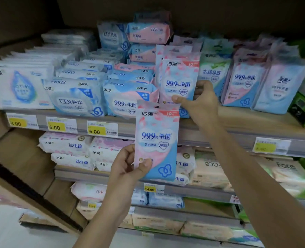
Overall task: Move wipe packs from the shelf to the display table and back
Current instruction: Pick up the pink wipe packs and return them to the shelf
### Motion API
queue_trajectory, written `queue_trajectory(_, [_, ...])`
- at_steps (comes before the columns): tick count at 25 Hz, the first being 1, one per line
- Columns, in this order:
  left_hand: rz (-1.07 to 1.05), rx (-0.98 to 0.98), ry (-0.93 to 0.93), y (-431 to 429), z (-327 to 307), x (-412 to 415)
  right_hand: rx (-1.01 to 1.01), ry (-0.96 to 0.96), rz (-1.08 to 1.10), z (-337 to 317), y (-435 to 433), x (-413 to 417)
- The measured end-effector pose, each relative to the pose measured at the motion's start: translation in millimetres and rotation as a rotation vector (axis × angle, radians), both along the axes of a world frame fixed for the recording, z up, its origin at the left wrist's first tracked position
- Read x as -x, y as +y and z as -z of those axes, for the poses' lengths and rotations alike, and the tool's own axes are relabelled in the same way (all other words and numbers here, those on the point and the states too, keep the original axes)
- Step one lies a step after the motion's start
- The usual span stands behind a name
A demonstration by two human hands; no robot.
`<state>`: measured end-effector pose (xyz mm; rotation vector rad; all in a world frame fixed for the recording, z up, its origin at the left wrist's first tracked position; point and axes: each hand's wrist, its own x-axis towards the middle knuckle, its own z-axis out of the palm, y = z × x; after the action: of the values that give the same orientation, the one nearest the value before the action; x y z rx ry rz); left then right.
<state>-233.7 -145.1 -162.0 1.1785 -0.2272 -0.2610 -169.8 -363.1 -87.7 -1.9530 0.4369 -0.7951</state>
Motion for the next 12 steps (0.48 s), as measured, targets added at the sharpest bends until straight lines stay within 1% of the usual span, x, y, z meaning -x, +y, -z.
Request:
queue_trajectory(2, [-0.019,0.005,-0.031,-11,-7,-3,0.037,-0.03,0.003,0,-2,5])
queue_trajectory(4, [-0.029,0.016,-0.057,-22,-16,-5,-0.023,-0.113,-0.016,-4,-4,22])
queue_trajectory(6, [-0.05,0.03,-0.077,-35,-27,-10,-0.154,-0.201,-0.179,-8,-3,48])
queue_trajectory(8, [-0.051,0.048,-0.098,-48,-38,-18,-0.227,-0.172,-0.391,-8,-1,69])
queue_trajectory(9, [-0.05,0.06,-0.112,-54,-43,-23,-0.226,-0.128,-0.453,-8,0,74])
queue_trajectory(10, [-0.056,0.061,-0.138,-61,-49,-28,-0.19,-0.098,-0.465,-10,0,75])
queue_trajectory(12, [-0.101,-0.002,-0.247,-72,-60,-37,-0.095,-0.132,-0.427,-17,-3,70])
